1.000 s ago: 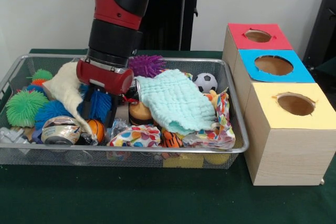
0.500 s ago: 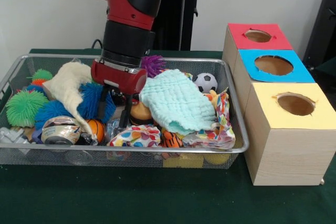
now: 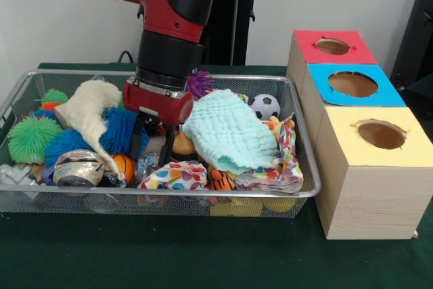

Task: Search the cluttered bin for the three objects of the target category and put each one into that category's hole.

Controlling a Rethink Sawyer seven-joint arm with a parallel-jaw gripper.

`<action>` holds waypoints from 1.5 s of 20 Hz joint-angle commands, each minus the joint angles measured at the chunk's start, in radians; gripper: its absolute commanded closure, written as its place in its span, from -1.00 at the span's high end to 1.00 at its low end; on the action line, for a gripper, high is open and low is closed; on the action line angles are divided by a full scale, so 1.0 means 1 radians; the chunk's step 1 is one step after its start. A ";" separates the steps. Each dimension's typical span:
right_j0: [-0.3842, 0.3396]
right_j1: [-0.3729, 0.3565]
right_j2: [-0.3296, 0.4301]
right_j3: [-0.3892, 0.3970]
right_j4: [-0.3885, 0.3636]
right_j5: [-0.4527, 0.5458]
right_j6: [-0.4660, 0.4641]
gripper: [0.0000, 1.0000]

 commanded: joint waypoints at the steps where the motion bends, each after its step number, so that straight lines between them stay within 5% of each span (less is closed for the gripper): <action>1: -0.019 0.079 0.060 0.011 -0.064 -0.151 0.283 1.00; 13: -0.008 0.087 0.057 0.019 -0.045 -0.158 0.282 1.00; 14: -0.012 0.088 0.060 0.017 -0.053 -0.162 0.281 -1.00; 17: -0.024 0.081 0.073 0.014 -0.065 -0.130 0.268 -1.00; 30: 0.183 -0.130 -0.085 0.053 0.164 0.263 0.191 -1.00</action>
